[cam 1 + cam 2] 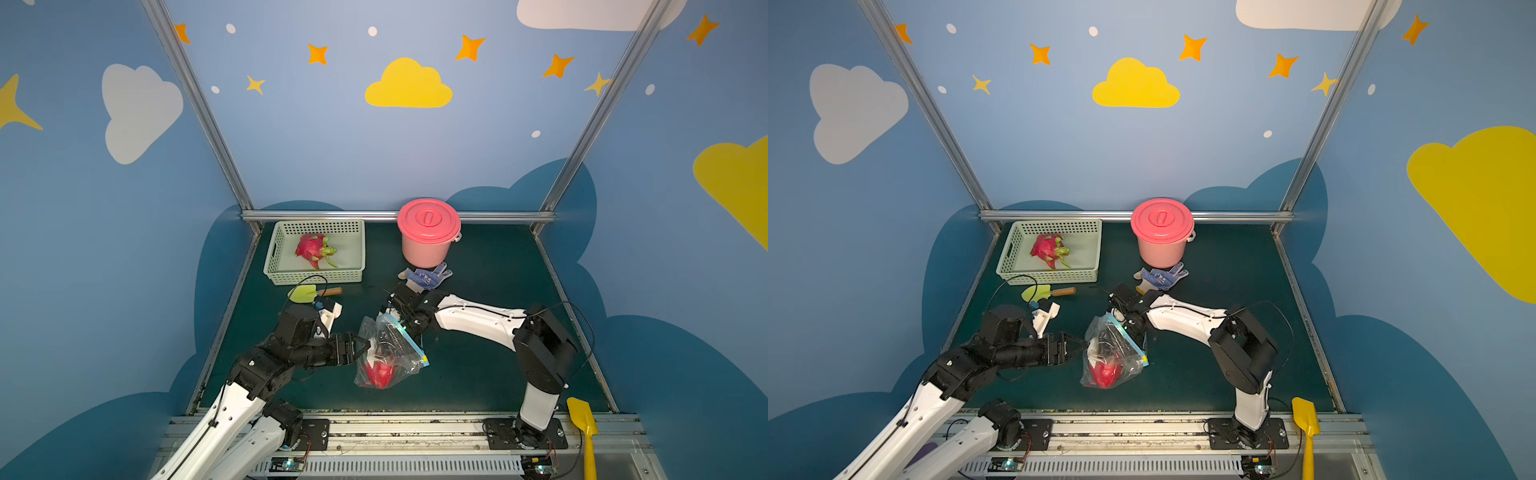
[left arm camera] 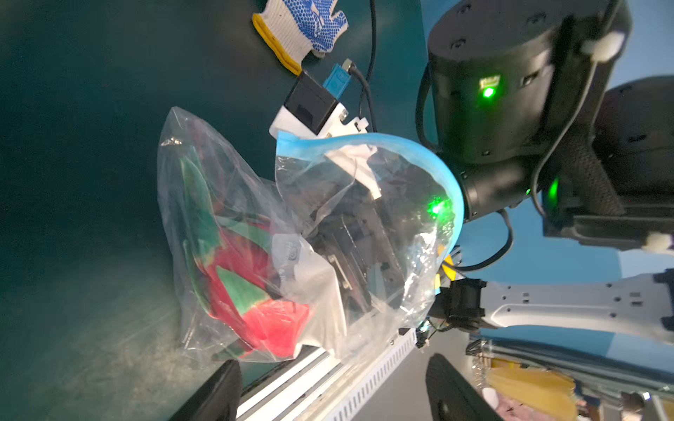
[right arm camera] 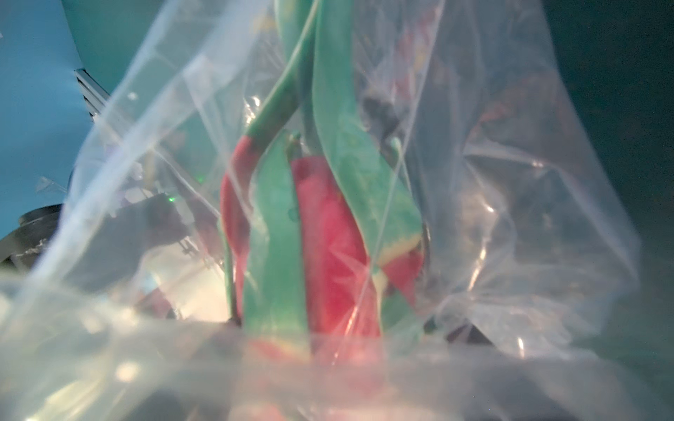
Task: Open the zip-top bag and take out the dragon fruit
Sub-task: Pick up the dragon fruit from the zipper food storage bag.
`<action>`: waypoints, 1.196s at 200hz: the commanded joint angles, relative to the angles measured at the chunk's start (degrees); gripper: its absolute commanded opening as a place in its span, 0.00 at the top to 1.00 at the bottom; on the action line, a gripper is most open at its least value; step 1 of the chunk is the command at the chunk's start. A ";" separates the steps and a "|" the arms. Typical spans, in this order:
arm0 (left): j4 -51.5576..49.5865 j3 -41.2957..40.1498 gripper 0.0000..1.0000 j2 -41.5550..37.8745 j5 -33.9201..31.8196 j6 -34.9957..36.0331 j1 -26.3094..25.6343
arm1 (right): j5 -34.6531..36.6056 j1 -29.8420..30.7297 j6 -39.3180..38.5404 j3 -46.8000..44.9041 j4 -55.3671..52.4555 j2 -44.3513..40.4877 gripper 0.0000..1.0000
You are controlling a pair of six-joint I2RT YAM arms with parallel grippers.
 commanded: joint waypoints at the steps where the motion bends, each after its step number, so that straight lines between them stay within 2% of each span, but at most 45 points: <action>1: 2.44 1.47 0.21 6.78 -0.46 6.44 -2.06 | 1.17 -0.34 -2.26 -1.67 -3.66 0.30 0.15; 45: 7.93 1.25 0.23 15.43 2.32 7.09 -3.96 | 1.23 -0.40 -2.02 -2.06 -2.88 0.59 0.15; 73: 8.15 2.24 0.34 18.58 3.75 8.06 -4.08 | 1.16 -0.42 -1.52 -1.62 -2.54 1.05 0.15; 81: 7.55 2.69 0.42 19.19 4.02 8.75 -4.06 | 1.18 -0.40 -1.34 -1.41 -2.60 1.22 0.15; 89: 7.09 2.96 0.54 19.78 3.95 9.01 -4.03 | 1.25 -0.40 -1.08 -1.33 -2.51 1.43 0.15; 99: 6.82 3.24 0.73 20.46 4.05 9.10 -3.99 | 1.25 -0.32 -0.90 -1.20 -2.26 1.49 0.15; 106: 6.30 3.40 0.94 20.88 3.83 8.81 -4.06 | 1.42 -0.23 -0.70 -1.20 -2.17 1.59 0.15; 109: 6.05 3.59 0.96 21.13 3.71 8.77 -4.01 | 1.35 -0.14 -0.63 -1.18 -2.16 1.71 0.15; 134: 2.51 5.97 0.97 21.32 4.51 7.43 -4.00 | 1.68 0.04 -0.10 -1.31 -2.16 1.63 0.15; 158: -3.14 10.89 0.97 20.00 6.06 6.76 -3.89 | 3.48 -0.05 0.20 -0.99 -3.64 1.34 0.15; 197: -6.54 18.40 0.96 16.50 6.66 2.96 -3.98 | 5.06 -0.28 0.95 -1.19 -4.83 -0.20 0.15; 222: -1.30 20.23 0.97 17.43 8.20 -2.64 -4.36 | 3.86 -0.23 1.70 -2.21 -3.57 -1.02 0.15; 239: -0.98 21.11 0.97 19.47 7.23 -1.18 -4.27 | 3.11 -0.13 1.71 -2.29 -3.01 -0.84 0.14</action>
